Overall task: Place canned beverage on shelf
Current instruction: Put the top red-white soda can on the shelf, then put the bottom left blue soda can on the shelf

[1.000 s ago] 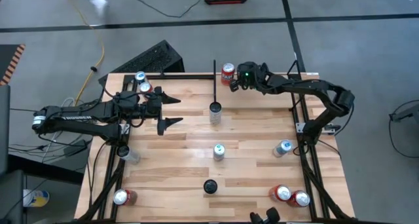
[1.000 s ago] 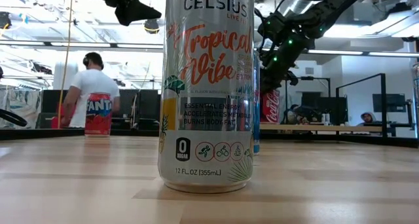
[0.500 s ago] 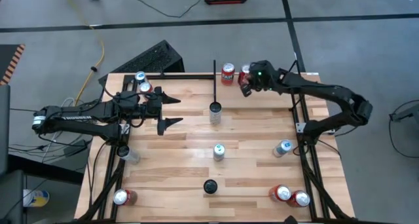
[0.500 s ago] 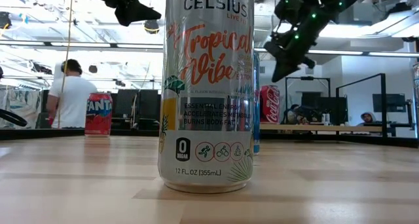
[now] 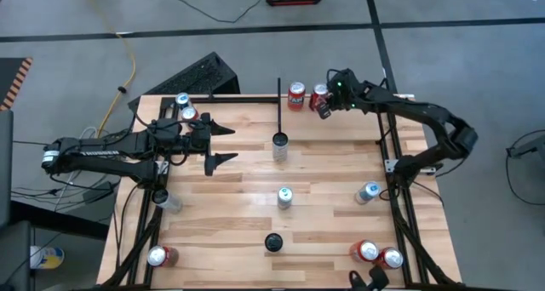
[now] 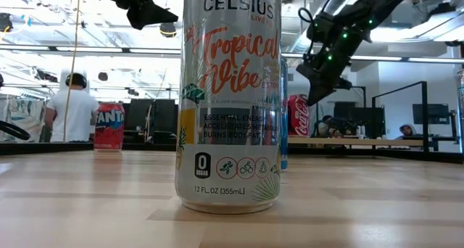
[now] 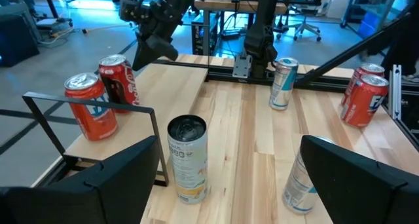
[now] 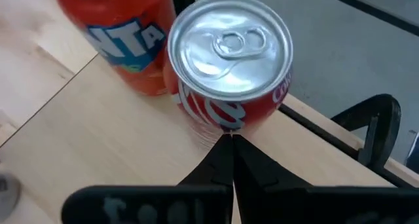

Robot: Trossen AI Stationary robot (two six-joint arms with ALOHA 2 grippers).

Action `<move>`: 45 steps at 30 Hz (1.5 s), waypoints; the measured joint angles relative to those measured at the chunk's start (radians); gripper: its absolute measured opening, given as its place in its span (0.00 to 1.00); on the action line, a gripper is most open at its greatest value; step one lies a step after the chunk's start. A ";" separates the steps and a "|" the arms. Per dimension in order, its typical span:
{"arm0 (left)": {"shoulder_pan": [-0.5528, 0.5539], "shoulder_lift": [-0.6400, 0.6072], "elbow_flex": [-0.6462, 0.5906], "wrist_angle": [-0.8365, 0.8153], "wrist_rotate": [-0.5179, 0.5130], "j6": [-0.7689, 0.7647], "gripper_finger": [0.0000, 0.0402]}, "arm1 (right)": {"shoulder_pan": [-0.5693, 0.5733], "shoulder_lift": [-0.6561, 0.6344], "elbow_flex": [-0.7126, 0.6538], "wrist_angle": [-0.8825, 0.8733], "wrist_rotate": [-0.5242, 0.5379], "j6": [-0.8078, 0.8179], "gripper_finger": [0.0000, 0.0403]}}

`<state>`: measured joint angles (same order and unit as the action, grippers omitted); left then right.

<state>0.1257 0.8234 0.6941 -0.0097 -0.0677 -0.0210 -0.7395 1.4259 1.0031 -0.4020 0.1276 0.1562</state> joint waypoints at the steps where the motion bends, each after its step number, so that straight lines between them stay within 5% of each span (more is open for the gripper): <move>1: 0.000 0.000 0.000 0.000 0.000 0.001 0.88 | 0.000 0.003 0.000 0.001 0.000 0.000 0.06; 15: 0.000 0.000 0.000 0.001 0.000 0.009 0.88 | 0.022 -0.004 0.000 -0.038 -0.033 0.000 0.06; 21: 0.000 0.000 0.000 0.003 -0.015 0.008 0.88 | 0.096 -0.102 0.000 -0.164 -0.054 0.011 0.06; 33: 0.000 0.001 0.000 -0.039 -0.075 -0.042 0.88 | 0.495 -0.420 0.000 -0.410 -0.054 0.174 0.06; 38: -0.012 -0.014 0.000 -0.045 -0.072 -0.037 0.88 | 0.690 -0.445 0.000 -0.339 -0.053 0.192 0.07; 45: -0.083 -0.159 -0.010 -0.018 -0.076 -0.018 0.88 | 0.848 -0.390 0.000 -0.108 -0.051 0.021 0.08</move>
<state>0.0432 0.6640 0.6836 -0.0280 -0.1432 -0.0387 0.1088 1.0360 1.0031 -0.5100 0.0763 0.1768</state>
